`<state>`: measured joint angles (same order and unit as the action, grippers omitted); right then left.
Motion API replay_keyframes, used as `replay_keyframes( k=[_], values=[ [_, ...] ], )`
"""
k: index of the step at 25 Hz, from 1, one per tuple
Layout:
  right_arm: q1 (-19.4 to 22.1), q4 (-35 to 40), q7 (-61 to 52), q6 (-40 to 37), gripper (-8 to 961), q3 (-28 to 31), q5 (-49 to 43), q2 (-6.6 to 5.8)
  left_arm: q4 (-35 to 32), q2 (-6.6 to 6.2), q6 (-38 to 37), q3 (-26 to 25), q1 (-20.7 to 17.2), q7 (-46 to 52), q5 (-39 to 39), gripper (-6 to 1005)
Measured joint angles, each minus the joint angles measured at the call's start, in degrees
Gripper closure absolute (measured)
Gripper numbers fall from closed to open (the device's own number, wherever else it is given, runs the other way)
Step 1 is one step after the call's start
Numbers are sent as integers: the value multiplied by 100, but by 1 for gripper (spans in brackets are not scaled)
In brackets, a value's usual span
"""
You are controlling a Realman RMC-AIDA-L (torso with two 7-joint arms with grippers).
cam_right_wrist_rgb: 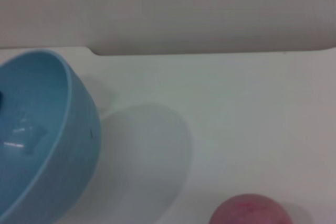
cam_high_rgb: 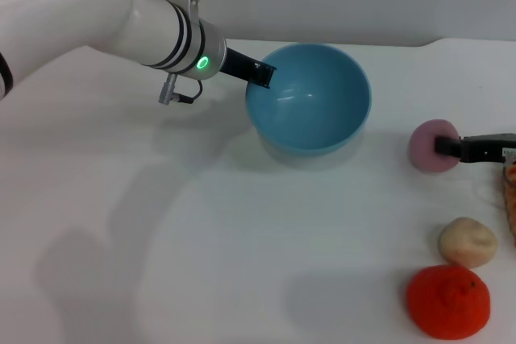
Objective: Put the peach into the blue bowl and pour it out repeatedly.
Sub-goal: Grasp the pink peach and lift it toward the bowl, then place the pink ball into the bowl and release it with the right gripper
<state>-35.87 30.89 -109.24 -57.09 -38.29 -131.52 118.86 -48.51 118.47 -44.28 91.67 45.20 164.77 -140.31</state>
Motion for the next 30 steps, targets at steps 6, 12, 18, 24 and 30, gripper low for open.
replay_keyframes(
  k=[6, 12, 18, 24, 30],
  values=[
    [62, 336, 18, -318, 807, -3, 156, -7, 0, 0, 30, -2, -38, 2, 12, 1001],
    [246, 1598, -31, -2098, 854, -5, 1382, -24, 11, 20, 251, 247, -38, 6, 51, 1001],
    [-33, 1472, -101, -2527, 899, -476, 1759, -25, 111, 36, 533, 1003, 90, 11, 549, 1000],
    [-237, 867, -61, -1726, 891, -1262, 1704, -28, 109, 35, 539, 1044, 65, 9, 790, 1000],
    [-213, 802, 5, -1277, 795, -1545, 1757, -6, 120, 30, 557, 1060, 51, 2, 811, 1000]
  ],
)
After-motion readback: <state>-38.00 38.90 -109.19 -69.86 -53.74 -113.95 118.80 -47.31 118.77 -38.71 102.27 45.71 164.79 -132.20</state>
